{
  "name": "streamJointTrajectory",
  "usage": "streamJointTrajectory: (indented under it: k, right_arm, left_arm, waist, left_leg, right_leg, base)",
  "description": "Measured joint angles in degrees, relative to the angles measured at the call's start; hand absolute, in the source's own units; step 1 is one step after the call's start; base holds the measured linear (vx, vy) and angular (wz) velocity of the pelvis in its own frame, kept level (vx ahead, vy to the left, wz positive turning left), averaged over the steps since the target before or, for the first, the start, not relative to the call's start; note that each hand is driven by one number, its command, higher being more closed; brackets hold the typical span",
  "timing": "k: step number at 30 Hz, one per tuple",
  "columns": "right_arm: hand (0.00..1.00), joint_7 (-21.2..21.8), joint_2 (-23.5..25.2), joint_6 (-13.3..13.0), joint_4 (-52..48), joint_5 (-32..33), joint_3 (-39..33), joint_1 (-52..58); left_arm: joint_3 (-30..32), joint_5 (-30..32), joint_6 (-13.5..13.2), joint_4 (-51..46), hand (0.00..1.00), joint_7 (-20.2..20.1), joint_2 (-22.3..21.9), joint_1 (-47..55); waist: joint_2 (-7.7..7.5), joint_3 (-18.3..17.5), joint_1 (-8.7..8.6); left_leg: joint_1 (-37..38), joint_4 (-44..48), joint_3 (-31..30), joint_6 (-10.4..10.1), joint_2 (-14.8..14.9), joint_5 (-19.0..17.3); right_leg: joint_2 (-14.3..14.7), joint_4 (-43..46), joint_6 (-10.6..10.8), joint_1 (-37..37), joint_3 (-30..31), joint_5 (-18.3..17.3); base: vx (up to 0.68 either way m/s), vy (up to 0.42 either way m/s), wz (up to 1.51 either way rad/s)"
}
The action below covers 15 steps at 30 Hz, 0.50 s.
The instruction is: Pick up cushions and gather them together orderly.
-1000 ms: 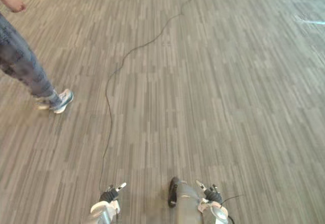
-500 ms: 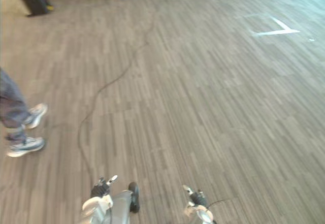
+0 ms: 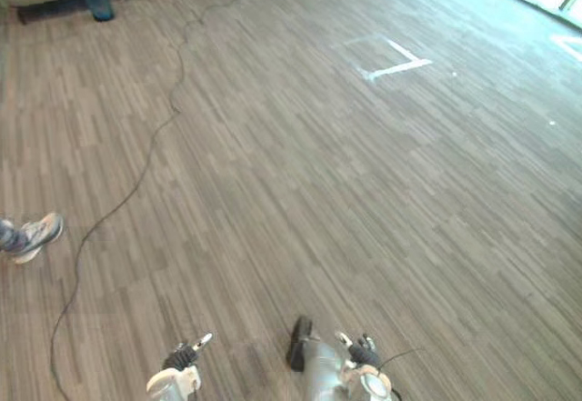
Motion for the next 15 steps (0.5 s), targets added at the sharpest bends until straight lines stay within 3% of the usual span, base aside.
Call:
streamJointTrajectory:
  k: [1, 2, 3, 4, 6, 9, 10, 12, 13, 14, 15]
  right_arm:
    - [0.00, 0.2, 0.3, 0.0, -0.3, -0.2, -1.2, 0.0]
    - [0.00, 0.2, 0.4, 0.0, -0.4, -0.3, -1.4, 0.0]
    - [0.00, 0.1, 0.6, 0.2, -0.7, -0.3, -0.7, 0.4]
    - [0.00, 0.1, 0.8, 0.2, -1.0, -0.2, -0.5, 0.5]
    - [0.00, -0.5, 2.4, 0.2, -2.1, 0.0, 1.9, 1.0]
    - [0.00, -0.8, 3.4, 0.1, -2.3, 0.0, 3.2, 0.8]
    - [0.00, -1.0, 3.7, 0.2, -2.2, 0.0, 3.0, 0.7]
    - [0.00, -1.1, 3.8, 0.2, -2.1, 0.0, 2.9, 0.6]
    - [0.00, -1.2, 4.0, 0.2, -2.1, 0.0, 2.7, 0.4]
    - [0.00, -1.3, 4.0, 0.2, -2.1, 0.0, 2.5, 0.2]
    - [0.00, -1.5, 3.9, 0.1, -1.3, 0.0, 2.3, -0.1]
  left_arm:
    - [1.6, 0.6, 0.0, -0.2, 0.00, 0.0, -0.7, 0.0]
    - [2.6, 0.9, 0.1, -0.5, 0.00, -0.1, -0.8, 0.0]
    - [4.2, 1.3, 0.1, -1.9, 0.00, -0.7, -1.6, 0.1]
    - [4.3, 1.3, 0.0, -2.2, 0.00, -0.9, -1.6, 0.1]
    - [4.3, 0.7, -0.1, -5.9, 0.00, -0.9, -0.6, 0.5]
    - [4.3, -0.2, -0.5, -7.7, 0.00, -0.9, -0.3, 1.2]
    - [4.3, -0.5, -1.1, -8.3, 0.00, -0.9, -0.3, 1.4]
    - [4.4, -0.9, -1.3, -8.5, 0.00, -0.8, -0.5, 1.5]
    - [4.8, -0.9, -1.3, -8.4, 0.00, -0.7, -0.8, 1.5]
    - [4.8, -1.0, -1.4, -8.6, 0.00, -0.6, -0.9, 1.7]
    - [4.7, -0.9, -1.7, -8.4, 0.00, -0.6, -0.7, 2.0]
  waist:
    - [1.21, 0.0, -0.22]
    - [1.85, 0.0, -0.36]
    - [2.19, 0.3, -0.03]
    - [1.97, 0.5, 0.20]
    - [-0.31, 1.5, 1.20]
    - [-1.28, 0.9, 1.72]
    - [-1.20, 0.9, 2.18]
    - [-0.74, 0.8, 3.14]
    - [-0.54, 0.8, 4.05]
    - [-0.39, 0.5, 4.55]
    - [-1.10, -0.1, 5.33]
  left_leg:
    - [-2.2, 7.7, -2.5, 0.1, 2.7, 1.7]
    - [-5.7, 16.7, -5.0, 1.5, 5.2, 4.3]
    - [-16.3, 39.4, -11.5, 3.4, 9.1, 9.8]
    - [-19.1, 45.5, -12.4, 3.2, 9.7, 9.0]
    - [-29.4, 57.6, -12.0, 3.1, 9.7, 2.0]
    - [-36.4, 52.2, -8.5, 4.5, 8.9, -2.6]
    - [-39.5, 43.8, -5.9, 5.1, 7.9, -4.5]
    - [-40.7, 28.5, -4.0, 5.7, 5.1, -5.1]
    - [-41.7, 15.7, -4.8, 5.1, 2.4, -2.5]
    - [-42.4, 9.9, -6.6, 4.4, 1.2, 0.5]
    - [-42.6, 9.8, -7.0, 5.6, -0.1, 6.0]
  right_leg:
    - [1.8, 0.6, 0.0, 1.5, 0.0, -2.8]
    - [3.3, -0.3, -0.2, 3.4, -0.2, -4.3]
    - [6.8, -3.5, -1.2, 9.1, 0.3, -6.1]
    - [7.6, -4.5, -1.6, 11.0, 0.7, -6.7]
    - [9.9, -10.1, -2.6, 21.2, 3.9, -9.1]
    - [10.5, -15.7, -1.7, 27.5, 6.8, -9.6]
    - [10.3, -18.5, -0.2, 30.9, 8.9, -9.1]
    - [9.6, -21.4, 0.8, 35.0, 12.3, -9.5]
    - [8.5, -23.9, 1.7, 37.8, 14.5, -10.2]
    - [8.0, -25.3, 2.6, 38.8, 15.9, -10.8]
    - [6.7, -26.5, 3.6, 40.2, 18.2, -12.0]
  base:
    - [0.56, -0.264, -0.30]
    - [0.66, -0.258, -0.41]
    - [0.52, -0.161, -0.38]
    - [0.51, -0.150, -0.48]
    - [0.47, -0.080, -0.57]
    - [0.43, -0.033, -0.53]
    - [0.62, 0.049, -0.77]
    - [0.67, 0.140, -0.85]
    - [0.65, 0.211, -0.83]
    - [0.73, 0.297, -1.08]
    - [0.63, 0.282, -0.86]
